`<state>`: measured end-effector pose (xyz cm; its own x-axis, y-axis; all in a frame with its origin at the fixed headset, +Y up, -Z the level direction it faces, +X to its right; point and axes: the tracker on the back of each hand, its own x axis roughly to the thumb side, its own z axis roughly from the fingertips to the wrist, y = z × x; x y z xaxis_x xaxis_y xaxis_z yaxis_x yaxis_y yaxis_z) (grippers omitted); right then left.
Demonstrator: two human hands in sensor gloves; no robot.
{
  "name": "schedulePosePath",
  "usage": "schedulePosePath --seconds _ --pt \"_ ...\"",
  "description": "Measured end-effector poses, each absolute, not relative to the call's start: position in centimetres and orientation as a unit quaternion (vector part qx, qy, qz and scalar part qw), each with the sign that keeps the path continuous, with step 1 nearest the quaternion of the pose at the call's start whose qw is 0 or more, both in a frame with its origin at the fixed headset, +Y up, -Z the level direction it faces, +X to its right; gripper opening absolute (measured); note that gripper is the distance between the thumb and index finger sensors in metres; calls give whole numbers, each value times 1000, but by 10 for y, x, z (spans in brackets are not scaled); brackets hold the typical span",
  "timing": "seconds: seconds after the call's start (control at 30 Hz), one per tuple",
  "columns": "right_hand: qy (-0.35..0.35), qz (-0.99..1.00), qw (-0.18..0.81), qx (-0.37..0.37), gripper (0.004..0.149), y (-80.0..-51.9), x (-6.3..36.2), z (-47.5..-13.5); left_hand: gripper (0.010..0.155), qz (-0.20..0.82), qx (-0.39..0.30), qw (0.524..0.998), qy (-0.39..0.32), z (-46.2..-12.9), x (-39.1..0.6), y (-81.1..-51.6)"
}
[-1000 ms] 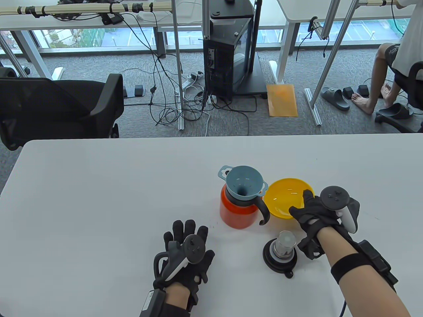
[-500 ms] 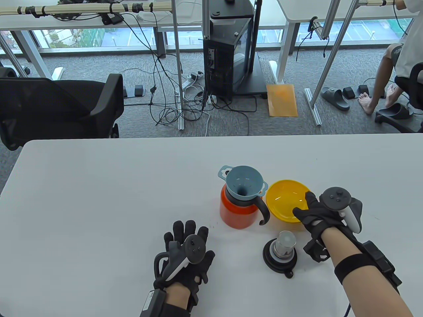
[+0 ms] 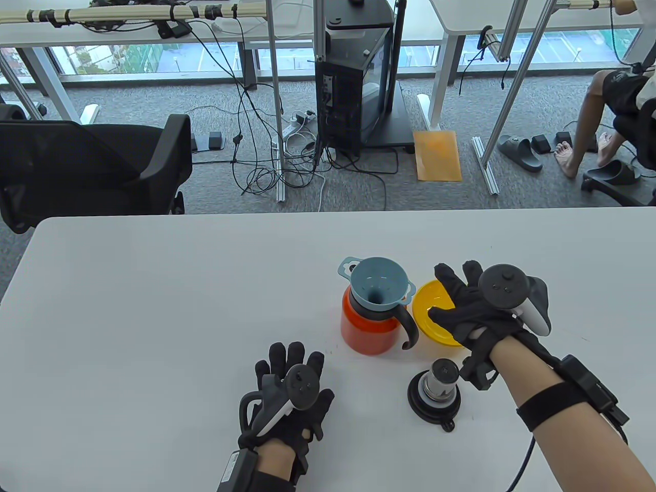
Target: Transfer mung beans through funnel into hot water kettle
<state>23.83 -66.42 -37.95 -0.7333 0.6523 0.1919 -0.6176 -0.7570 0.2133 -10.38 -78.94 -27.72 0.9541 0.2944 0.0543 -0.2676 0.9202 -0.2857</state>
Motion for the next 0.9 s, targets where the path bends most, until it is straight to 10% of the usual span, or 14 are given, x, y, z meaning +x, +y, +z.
schedulePosePath --seconds 0.9 --pt "25 934 286 211 43 -655 156 -380 77 154 -142 976 -54 -277 -104 -790"
